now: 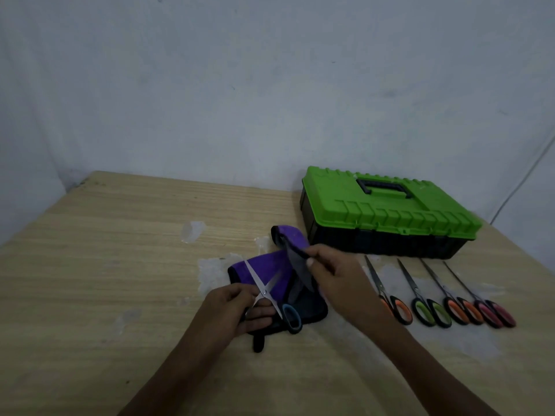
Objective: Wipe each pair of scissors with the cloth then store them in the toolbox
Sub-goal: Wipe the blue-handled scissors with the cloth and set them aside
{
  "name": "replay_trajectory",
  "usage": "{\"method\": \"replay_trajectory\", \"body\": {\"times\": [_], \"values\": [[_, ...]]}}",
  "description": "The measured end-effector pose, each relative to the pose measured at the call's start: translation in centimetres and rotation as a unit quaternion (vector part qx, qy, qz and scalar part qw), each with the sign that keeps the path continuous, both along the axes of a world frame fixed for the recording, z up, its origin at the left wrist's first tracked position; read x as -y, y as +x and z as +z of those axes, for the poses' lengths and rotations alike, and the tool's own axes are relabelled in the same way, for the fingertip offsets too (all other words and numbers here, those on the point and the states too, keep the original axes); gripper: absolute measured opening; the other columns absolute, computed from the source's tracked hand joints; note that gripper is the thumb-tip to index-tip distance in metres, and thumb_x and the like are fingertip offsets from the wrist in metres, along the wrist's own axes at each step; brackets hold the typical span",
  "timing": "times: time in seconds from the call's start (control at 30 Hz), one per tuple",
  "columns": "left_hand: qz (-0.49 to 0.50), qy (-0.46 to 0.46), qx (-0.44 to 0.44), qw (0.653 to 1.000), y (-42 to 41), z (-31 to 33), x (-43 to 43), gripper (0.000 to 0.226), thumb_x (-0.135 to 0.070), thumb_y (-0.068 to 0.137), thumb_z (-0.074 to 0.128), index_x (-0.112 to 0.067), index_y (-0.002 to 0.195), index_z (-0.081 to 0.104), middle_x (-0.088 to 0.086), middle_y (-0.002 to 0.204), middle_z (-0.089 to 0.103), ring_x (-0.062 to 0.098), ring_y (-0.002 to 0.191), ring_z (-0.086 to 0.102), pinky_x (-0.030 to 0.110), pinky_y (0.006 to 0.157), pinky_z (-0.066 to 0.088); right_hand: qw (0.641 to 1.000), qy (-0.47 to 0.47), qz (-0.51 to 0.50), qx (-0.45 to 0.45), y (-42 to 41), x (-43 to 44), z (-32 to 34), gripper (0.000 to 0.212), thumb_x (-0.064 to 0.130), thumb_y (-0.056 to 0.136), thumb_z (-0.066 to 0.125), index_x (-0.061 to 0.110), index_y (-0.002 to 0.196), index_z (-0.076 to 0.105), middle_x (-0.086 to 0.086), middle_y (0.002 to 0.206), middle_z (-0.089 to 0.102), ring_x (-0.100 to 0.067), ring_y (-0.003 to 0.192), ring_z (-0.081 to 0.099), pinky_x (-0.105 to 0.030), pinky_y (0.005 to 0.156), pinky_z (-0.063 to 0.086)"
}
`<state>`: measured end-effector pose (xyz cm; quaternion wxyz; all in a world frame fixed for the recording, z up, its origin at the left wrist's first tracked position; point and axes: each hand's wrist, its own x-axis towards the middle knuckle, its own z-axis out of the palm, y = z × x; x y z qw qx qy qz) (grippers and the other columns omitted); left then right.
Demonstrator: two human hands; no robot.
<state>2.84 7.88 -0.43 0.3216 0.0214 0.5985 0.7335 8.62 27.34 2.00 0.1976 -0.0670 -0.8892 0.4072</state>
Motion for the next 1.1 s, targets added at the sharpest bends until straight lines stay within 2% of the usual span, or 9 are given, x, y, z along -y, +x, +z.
{"method": "replay_trajectory", "body": {"times": [0.1, 0.33, 0.47, 0.6, 0.67, 0.73, 0.8, 0.97, 1.1], "values": [[-0.008, -0.002, -0.002, 1.0, -0.1, -0.2, 0.0, 0.02, 0.0, 0.1, 0.045, 0.009, 0.103, 0.063, 0.024, 0.089, 0.075, 0.031, 0.085, 0.076, 0.034, 0.073, 0.063, 0.984, 0.142, 0.084, 0.067, 0.3, 2.3, -1.4, 0.027, 0.021, 0.095, 0.051, 0.029, 0.117, 0.065, 0.014, 0.108, 0.069, 0.0, 0.096, 0.061, -0.02, 0.083, 0.049], [-0.009, 0.0, -0.005, 1.0, -0.2, -0.2, -0.1, 0.021, -0.002, 0.1, 0.046, 0.004, 0.096, 0.065, 0.021, 0.084, 0.077, 0.029, 0.085, 0.076, 0.032, 0.075, 0.063, 0.92, 0.361, 0.035, 0.146, -2.0, 1.5, -2.4, 0.037, 0.024, 0.098, 0.041, 0.035, 0.132, 0.051, -0.001, 0.125, 0.06, -0.02, 0.114, 0.054, -0.034, 0.09, 0.049], [-0.003, 0.007, 0.003, 1.0, 0.0, -0.1, 0.1, 0.02, -0.003, 0.101, 0.046, 0.006, 0.1, 0.063, 0.024, 0.089, 0.075, 0.028, 0.084, 0.077, 0.029, 0.071, 0.063, 0.935, 0.318, -0.015, 0.154, -4.0, 0.5, -2.7, 0.035, 0.022, 0.095, 0.046, 0.033, 0.125, 0.061, -0.007, 0.115, 0.064, -0.022, 0.102, 0.058, -0.027, 0.082, 0.044], [0.006, 0.006, 0.01, 1.0, 0.1, 0.0, 0.1, 0.019, -0.003, 0.101, 0.046, 0.007, 0.103, 0.062, 0.026, 0.092, 0.074, 0.028, 0.081, 0.077, 0.028, 0.067, 0.063, 0.983, 0.15, -0.057, 0.086, -3.9, -0.6, -2.3, 0.03, 0.012, 0.093, 0.052, 0.027, 0.11, 0.072, 0.008, 0.088, 0.069, 0.006, 0.068, 0.059, -0.004, 0.06, 0.034], [0.006, 0.005, 0.007, 1.0, 0.1, 0.0, 0.1, 0.019, -0.003, 0.101, 0.046, 0.007, 0.104, 0.062, 0.027, 0.093, 0.074, 0.028, 0.081, 0.077, 0.028, 0.066, 0.063, 0.993, 0.079, -0.075, 0.051, -3.6, -1.2, -2.4, 0.028, 0.009, 0.093, 0.053, 0.023, 0.107, 0.072, 0.009, 0.092, 0.07, 0.005, 0.08, 0.063, -0.002, 0.067, 0.037], [0.002, 0.002, 0.005, 1.0, 0.1, 0.0, 0.1, 0.019, -0.004, 0.101, 0.046, 0.006, 0.105, 0.062, 0.027, 0.096, 0.073, 0.028, 0.083, 0.077, 0.029, 0.068, 0.063, 0.996, 0.018, -0.088, 0.014, -3.1, -1.7, -2.5, 0.027, 0.01, 0.093, 0.051, 0.021, 0.107, 0.071, 0.008, 0.101, 0.071, -0.009, 0.094, 0.065, -0.019, 0.08, 0.05], [-0.002, 0.002, 0.001, 1.0, 0.0, 0.0, 0.0, 0.019, -0.005, 0.101, 0.047, 0.006, 0.106, 0.061, 0.027, 0.098, 0.073, 0.029, 0.084, 0.076, 0.03, 0.07, 0.063, 0.996, -0.014, -0.089, -0.015, -2.4, -1.7, -2.3, 0.025, 0.012, 0.095, 0.049, 0.021, 0.106, 0.07, 0.009, 0.096, 0.07, -0.008, 0.088, 0.065, -0.031, 0.074, 0.054], [-0.004, -0.011, -0.015, 1.0, -0.1, -0.2, -0.2, 0.019, -0.002, 0.101, 0.045, 0.004, 0.099, 0.063, 0.026, 0.093, 0.073, 0.027, 0.08, 0.077, 0.029, 0.067, 0.063, 0.993, 0.102, 0.048, 0.048, -0.6, 1.7, -1.6, 0.027, 0.017, 0.094, 0.053, 0.028, 0.113, 0.068, 0.014, 0.103, 0.07, 0.003, 0.091, 0.062, -0.013, 0.076, 0.046], [-0.002, -0.01, -0.01, 1.0, -0.2, -0.2, -0.2, 0.019, -0.001, 0.101, 0.045, 0.007, 0.098, 0.062, 0.024, 0.088, 0.075, 0.028, 0.081, 0.077, 0.029, 0.067, 0.063, 0.948, 0.292, 0.064, 0.106, -1.0, 2.5, -3.0, 0.037, 0.023, 0.094, 0.045, 0.034, 0.127, 0.058, 0.006, 0.122, 0.065, -0.013, 0.11, 0.058, -0.032, 0.09, 0.049]]}}
